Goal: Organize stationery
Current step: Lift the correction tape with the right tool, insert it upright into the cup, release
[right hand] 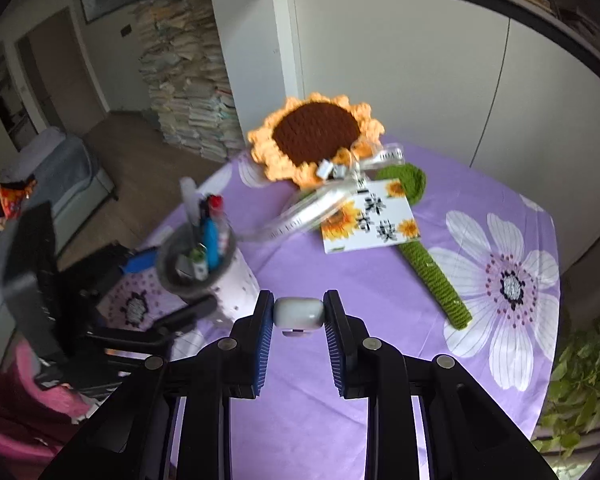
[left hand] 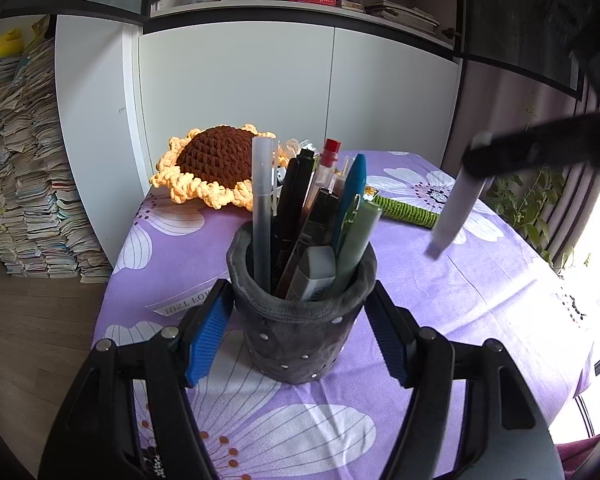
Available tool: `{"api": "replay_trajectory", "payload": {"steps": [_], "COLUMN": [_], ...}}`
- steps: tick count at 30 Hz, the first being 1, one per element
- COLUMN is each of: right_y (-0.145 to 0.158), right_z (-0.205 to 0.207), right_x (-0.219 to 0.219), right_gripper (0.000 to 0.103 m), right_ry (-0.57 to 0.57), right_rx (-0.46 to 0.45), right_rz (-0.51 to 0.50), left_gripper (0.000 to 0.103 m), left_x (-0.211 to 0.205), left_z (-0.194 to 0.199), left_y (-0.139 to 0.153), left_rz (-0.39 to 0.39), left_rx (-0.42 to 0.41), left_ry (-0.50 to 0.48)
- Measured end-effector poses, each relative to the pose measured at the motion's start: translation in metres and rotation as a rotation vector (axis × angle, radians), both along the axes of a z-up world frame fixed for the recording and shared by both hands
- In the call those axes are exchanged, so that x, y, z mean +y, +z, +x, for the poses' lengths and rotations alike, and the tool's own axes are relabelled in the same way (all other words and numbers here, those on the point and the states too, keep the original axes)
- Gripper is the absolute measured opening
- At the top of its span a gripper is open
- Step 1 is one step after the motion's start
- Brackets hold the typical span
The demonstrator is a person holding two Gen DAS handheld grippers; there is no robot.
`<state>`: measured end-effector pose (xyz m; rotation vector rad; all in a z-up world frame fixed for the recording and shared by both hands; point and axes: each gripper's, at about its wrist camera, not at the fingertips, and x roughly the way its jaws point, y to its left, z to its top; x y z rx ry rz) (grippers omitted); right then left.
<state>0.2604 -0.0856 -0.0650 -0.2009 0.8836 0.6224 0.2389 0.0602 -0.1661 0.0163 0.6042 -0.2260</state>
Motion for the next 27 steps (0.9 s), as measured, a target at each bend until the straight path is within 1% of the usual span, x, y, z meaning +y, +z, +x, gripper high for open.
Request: {"api": "replay_trajectory", "payload": {"steps": [2, 4, 8, 12, 14, 15, 17, 22, 27], "right_y": [0.016, 0.033, 0.046, 0.039, 0.035, 0.034, 0.031, 0.032, 0.018], "right_z": [0.002, -0.005, -0.007, 0.005, 0.008, 0.011, 0.014, 0.012, 0.011], "right_x": [0.008, 0.018, 0.043, 0.071, 0.081, 0.085, 0.089, 0.094, 0.101], "right_gripper": [0.027, 0.027, 0.027, 0.027, 0.027, 0.027, 0.027, 0.027, 0.027], "right_ry": [0.046, 0.105, 0.189, 0.248, 0.271, 0.282, 0.293, 0.316, 0.319], "right_rx": [-0.032, -0.059, -0.088, -0.059, -0.074, -0.066, -0.049, -0.061, -0.06], "right_rz": [0.039, 0.068, 0.062, 0.054, 0.047, 0.052, 0.068, 0.093, 0.06], "left_gripper": [0.067, 0.067, 0.067, 0.068, 0.068, 0.068, 0.068, 0.068, 0.068], "left_x": [0.0, 0.001, 0.002, 0.001, 0.001, 0.002, 0.002, 0.001, 0.001], "left_z": [0.0, 0.0, 0.001, 0.002, 0.002, 0.002, 0.003, 0.003, 0.003], "left_y": [0.0, 0.001, 0.001, 0.001, 0.001, 0.001, 0.001, 0.001, 0.001], "left_rz": [0.0, -0.001, -0.009, -0.008, -0.009, -0.01, -0.01, -0.009, -0.006], "left_rx": [0.004, 0.007, 0.01, 0.012, 0.013, 0.014, 0.014, 0.012, 0.013], "left_ry": [0.0, -0.001, 0.002, 0.003, 0.002, 0.002, 0.001, 0.0, -0.001]}}
